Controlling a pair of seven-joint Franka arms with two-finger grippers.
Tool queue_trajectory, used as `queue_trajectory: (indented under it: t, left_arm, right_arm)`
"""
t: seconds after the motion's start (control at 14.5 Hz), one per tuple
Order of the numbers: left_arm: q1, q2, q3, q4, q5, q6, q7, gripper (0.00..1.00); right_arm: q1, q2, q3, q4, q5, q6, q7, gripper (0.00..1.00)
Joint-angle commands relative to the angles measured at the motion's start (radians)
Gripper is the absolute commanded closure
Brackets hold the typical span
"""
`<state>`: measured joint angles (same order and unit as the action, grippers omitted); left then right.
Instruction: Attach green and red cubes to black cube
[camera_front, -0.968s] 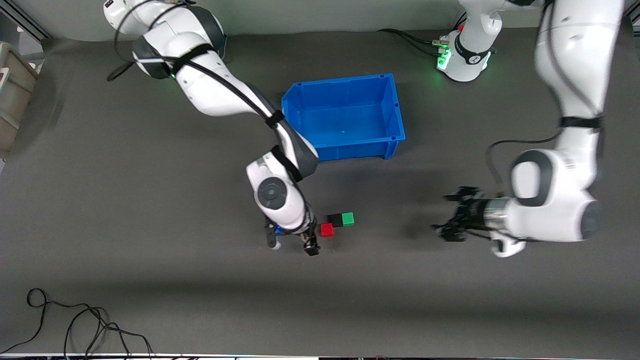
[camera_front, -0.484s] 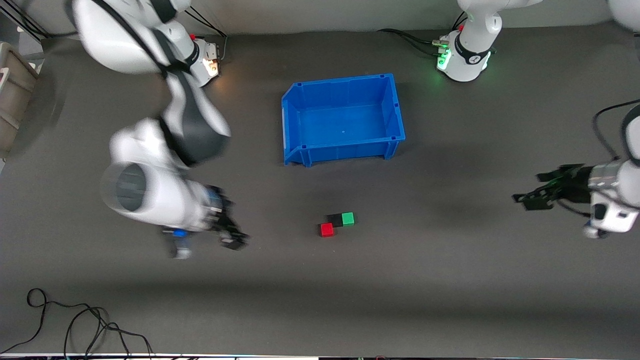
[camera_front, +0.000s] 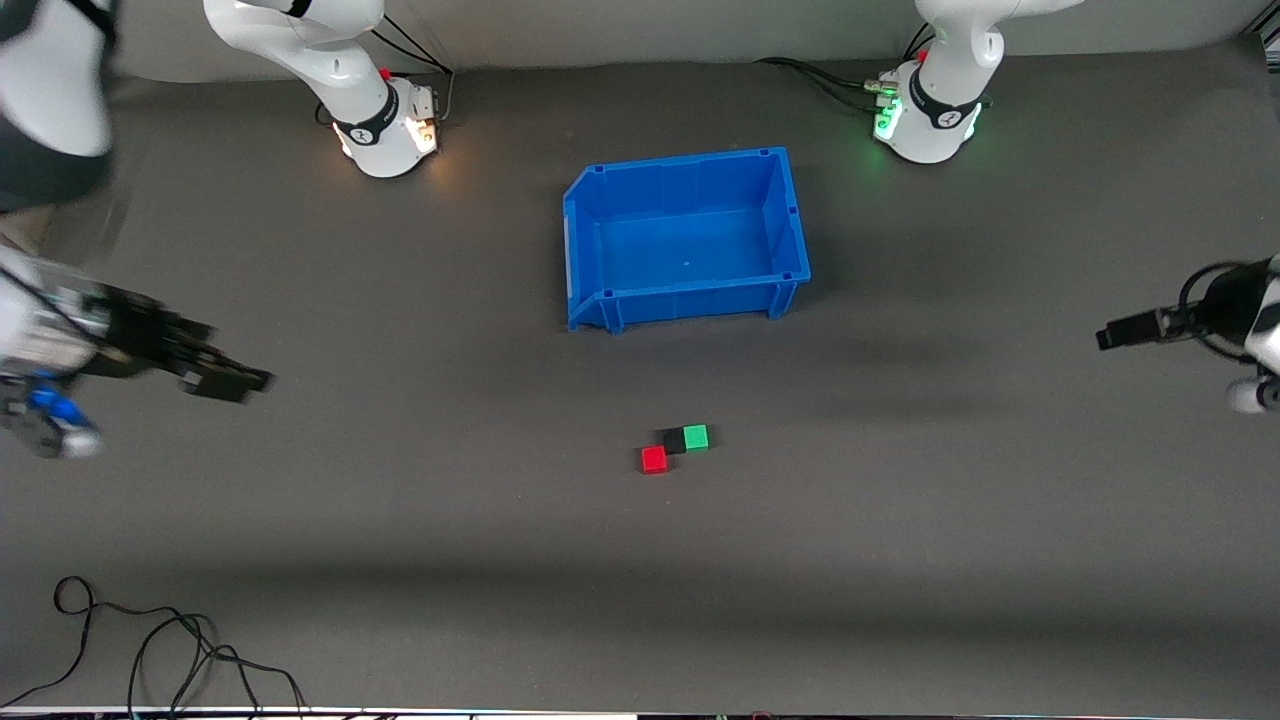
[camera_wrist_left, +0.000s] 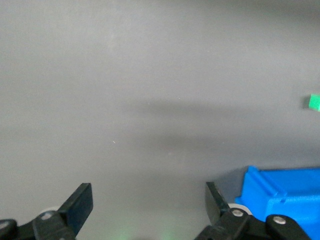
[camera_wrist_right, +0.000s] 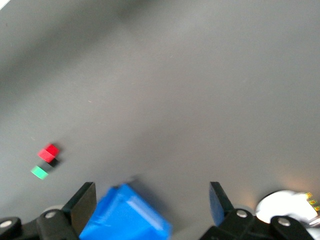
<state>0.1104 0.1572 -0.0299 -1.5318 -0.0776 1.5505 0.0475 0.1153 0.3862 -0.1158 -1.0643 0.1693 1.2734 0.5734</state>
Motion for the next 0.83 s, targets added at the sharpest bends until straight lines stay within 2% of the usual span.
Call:
queue_trajectory:
  t: [0.0, 0.21, 0.41, 0.55, 0.76]
  left_arm:
    - [-0.008, -0.056, 0.002, -0.042, 0.022, 0.029, 0.063, 0.0]
    - [-0.029, -0.085, -0.001, -0.045, 0.022, 0.042, 0.019, 0.0]
    - [-0.076, -0.096, -0.002, -0.045, 0.031, 0.074, -0.113, 0.0]
    - [-0.103, -0.111, -0.002, -0.053, 0.047, 0.076, -0.124, 0.0]
    - [-0.106, -0.131, -0.014, -0.068, 0.053, 0.105, -0.123, 0.0]
  right_arm:
    - [0.001, -0.085, -0.08, -0.121, -0.034, 0.035, -0.255, 0.0]
    - [0.006, -0.121, -0.085, -0.198, -0.094, 0.118, -0.334, 0.0]
    - [0.03, -0.258, -0.085, -0.437, -0.106, 0.312, -0.374, 0.0]
    - [0.056, -0.325, -0.084, -0.554, -0.161, 0.398, -0.412, 0.0]
    - [0.087, -0.329, -0.085, -0.565, -0.197, 0.376, -0.417, 0.0]
